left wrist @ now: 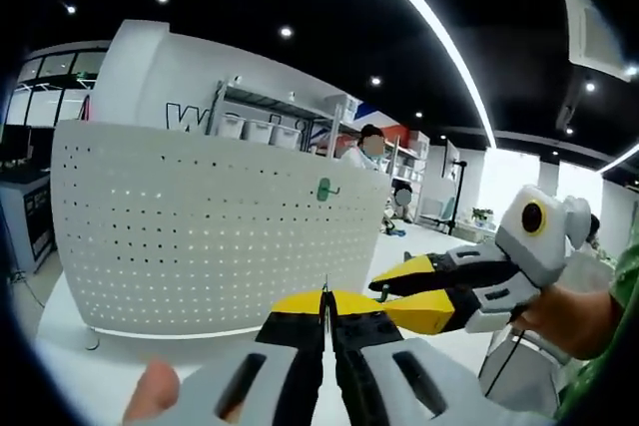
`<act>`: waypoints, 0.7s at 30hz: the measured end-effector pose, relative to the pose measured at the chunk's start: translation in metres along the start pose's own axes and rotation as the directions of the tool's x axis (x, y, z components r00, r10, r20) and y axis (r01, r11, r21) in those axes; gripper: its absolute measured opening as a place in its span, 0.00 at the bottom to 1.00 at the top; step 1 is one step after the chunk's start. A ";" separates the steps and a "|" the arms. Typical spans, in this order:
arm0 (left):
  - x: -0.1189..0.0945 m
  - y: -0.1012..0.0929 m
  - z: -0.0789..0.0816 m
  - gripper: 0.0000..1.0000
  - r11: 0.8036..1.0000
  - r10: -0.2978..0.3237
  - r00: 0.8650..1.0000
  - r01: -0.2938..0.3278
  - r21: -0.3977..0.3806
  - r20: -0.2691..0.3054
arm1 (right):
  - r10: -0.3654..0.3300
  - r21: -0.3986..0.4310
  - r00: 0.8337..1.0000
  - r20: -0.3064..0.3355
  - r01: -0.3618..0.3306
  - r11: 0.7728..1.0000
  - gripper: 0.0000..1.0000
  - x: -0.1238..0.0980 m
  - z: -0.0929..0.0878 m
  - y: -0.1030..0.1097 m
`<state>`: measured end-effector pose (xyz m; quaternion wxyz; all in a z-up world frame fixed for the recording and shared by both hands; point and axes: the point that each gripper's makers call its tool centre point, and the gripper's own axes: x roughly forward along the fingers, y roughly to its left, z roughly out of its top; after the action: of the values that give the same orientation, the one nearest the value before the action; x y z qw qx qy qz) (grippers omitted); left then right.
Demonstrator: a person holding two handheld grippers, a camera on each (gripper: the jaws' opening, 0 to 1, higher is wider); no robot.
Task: Insert the hook assembly into the mounting plate slot until the hook locks in place.
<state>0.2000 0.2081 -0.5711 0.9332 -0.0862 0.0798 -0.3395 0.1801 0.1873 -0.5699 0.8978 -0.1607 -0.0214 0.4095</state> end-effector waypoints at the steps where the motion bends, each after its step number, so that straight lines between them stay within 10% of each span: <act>1: 0.001 -0.002 0.000 0.01 1.000 -0.001 1.000 0.001 0.001 0.000 | -0.003 -0.004 1.000 -0.004 0.003 1.000 0.09 0.001 -0.001 0.000; 21: 0.007 -0.014 0.001 0.01 0.999 -0.029 1.000 0.029 -0.019 0.000 | -0.062 -0.069 0.998 -0.019 0.060 0.996 0.05 0.001 -0.005 -0.012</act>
<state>0.1971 0.1932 -0.5681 0.9274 -0.0962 0.0820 -0.3521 0.1904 0.1791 -0.5711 0.9041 -0.1947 -0.0308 0.3793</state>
